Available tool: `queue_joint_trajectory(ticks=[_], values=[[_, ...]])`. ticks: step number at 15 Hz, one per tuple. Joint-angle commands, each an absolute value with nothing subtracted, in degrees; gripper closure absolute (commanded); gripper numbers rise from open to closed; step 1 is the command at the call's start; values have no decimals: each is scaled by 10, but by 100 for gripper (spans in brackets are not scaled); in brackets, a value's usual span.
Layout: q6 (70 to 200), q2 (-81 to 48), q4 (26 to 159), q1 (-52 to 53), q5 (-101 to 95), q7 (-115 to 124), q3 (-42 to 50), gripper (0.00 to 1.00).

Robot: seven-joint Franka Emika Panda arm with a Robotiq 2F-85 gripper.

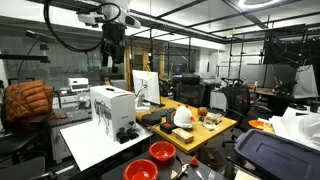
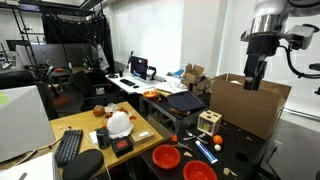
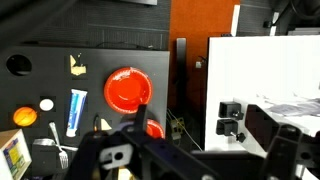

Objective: Move the tube to the left

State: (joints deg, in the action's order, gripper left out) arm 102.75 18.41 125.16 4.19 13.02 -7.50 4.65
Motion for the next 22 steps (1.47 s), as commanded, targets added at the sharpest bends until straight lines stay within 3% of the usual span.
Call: queue_joint_trajectory(ticks=[1, 22], values=[[1025, 171, 1237, 27, 124, -79, 37, 0], [1155, -86, 1108, -15, 113, -72, 38, 0]])
